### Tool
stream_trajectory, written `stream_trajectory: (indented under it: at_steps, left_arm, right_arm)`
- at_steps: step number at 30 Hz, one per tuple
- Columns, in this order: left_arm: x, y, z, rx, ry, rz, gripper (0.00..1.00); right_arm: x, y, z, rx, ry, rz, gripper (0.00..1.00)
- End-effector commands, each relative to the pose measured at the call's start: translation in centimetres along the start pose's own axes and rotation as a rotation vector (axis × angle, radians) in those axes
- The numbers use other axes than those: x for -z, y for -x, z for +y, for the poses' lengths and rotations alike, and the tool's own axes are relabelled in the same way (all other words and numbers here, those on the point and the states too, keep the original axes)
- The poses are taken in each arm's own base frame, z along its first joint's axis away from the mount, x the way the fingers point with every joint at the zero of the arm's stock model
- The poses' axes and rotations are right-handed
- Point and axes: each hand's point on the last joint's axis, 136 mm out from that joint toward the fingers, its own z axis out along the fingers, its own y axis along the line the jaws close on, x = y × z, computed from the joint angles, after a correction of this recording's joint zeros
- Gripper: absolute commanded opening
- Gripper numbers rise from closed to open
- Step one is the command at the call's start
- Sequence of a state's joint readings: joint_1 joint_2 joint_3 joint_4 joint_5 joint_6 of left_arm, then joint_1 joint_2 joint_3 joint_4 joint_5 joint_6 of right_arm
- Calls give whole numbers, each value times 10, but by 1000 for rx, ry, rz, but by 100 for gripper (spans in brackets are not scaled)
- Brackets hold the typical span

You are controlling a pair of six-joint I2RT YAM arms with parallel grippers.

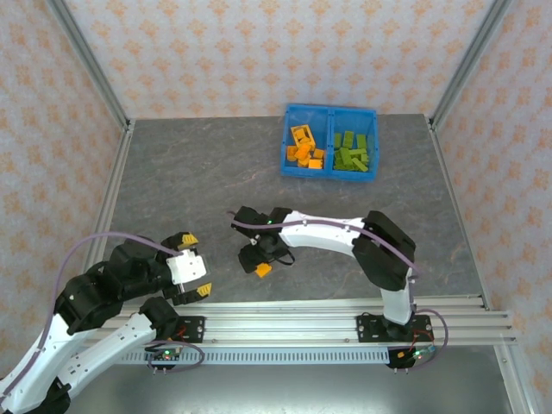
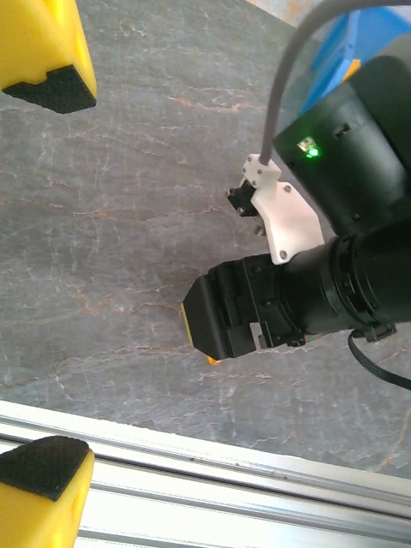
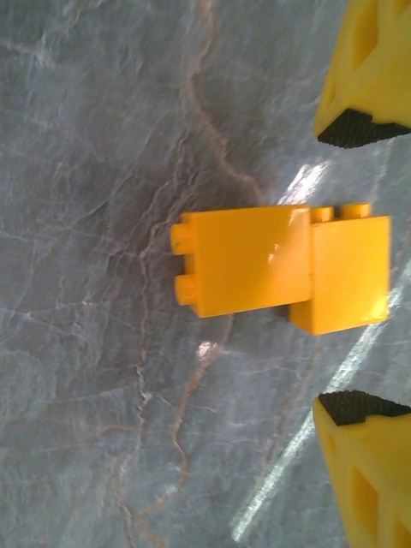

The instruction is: Sort the legos into containers by color

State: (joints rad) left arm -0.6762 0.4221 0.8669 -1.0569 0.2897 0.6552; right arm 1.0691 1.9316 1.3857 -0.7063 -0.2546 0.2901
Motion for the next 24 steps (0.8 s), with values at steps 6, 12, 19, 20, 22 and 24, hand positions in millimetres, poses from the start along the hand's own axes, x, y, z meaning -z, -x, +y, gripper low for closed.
stream_trajectory:
  at_steps: [6,12,19,20,22,24]
  left_arm:
    - [-6,-7,-3,-71,7,-5,100]
    - [-6,-7,-2,-72,17,-13,100]
    - [-4,24,7,-26,60,-176,100]
    - [-3,33,10,-8,75,-223,100]
    - [-4,47,14,28,88,-303,100]
    - [-6,58,20,66,106,-364,100]
  right_arm:
    - [-29,8,0,15,-44,11,55]
    - [-27,11,-4,-9,-63,-17,35]
    - [43,51,-14,-79,-53,-256,27]
    - [58,60,-21,-105,-50,-302,27]
    - [84,76,-40,-155,-59,-386,27]
    - [109,94,-67,-209,-98,-477,26]
